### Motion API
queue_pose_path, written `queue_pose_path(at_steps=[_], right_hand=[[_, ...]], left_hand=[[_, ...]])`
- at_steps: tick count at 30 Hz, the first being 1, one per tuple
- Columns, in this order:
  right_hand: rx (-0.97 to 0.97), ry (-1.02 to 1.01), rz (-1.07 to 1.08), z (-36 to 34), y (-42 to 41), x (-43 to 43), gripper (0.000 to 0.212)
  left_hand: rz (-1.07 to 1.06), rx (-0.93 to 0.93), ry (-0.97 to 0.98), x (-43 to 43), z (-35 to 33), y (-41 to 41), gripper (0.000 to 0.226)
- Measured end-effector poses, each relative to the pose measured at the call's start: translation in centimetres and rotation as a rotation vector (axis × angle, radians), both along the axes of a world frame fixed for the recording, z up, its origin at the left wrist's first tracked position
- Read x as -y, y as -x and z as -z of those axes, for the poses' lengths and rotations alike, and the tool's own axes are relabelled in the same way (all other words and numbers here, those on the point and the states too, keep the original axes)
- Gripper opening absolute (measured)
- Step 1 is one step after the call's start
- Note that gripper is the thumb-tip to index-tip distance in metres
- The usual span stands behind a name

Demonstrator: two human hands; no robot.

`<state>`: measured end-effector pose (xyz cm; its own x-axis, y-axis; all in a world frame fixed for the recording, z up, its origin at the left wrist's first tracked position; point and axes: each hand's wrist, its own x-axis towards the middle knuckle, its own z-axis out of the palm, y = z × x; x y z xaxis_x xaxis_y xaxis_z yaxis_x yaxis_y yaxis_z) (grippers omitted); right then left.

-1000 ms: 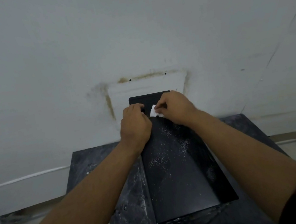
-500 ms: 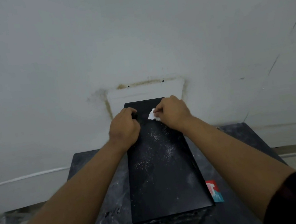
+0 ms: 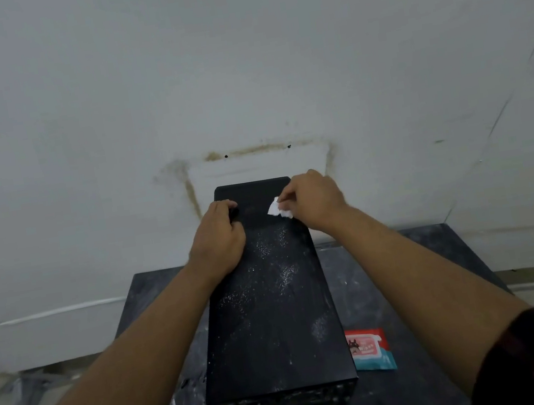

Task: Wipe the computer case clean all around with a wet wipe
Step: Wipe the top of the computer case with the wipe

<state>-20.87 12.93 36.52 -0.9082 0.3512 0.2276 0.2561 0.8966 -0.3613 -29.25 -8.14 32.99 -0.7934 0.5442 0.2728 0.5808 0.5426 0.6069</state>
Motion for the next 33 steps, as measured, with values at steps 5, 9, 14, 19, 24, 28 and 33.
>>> queue_pose_path(at_steps=[5,9,14,19,24,28,33], right_hand=[[0.005,0.070,-0.250,0.1,-0.3,-0.2,0.006],[-0.034,-0.050,-0.013,0.4,-0.3,-1.7,0.009],[-0.033,0.093,-0.240,0.6,-0.6,-1.4,0.002],[-0.058,0.040,-0.082,0.7,0.0,-1.3,0.007],[-0.032,0.078,-0.139,0.6,-0.1,-1.8,0.004],[0.002,0.170,-0.139,0.7,-0.7,-2.7,0.005],[0.016,0.118,-0.114,-0.1,-1.6,-2.9,0.004]], left_hand=[[0.006,0.018,-0.034,0.0,0.1,0.1,0.041],[0.003,0.010,-0.041,0.0,0.2,0.2,0.040],[-0.013,-0.013,-0.036,-0.2,0.1,0.1,0.037],[-0.009,-0.072,-0.018,-0.3,0.1,0.1,0.034],[-0.015,-0.090,-0.007,-0.3,0.2,0.1,0.035],[-0.020,-0.091,-0.017,-0.2,0.3,0.1,0.035],[-0.019,-0.087,-0.027,-0.2,0.2,0.0,0.033]])
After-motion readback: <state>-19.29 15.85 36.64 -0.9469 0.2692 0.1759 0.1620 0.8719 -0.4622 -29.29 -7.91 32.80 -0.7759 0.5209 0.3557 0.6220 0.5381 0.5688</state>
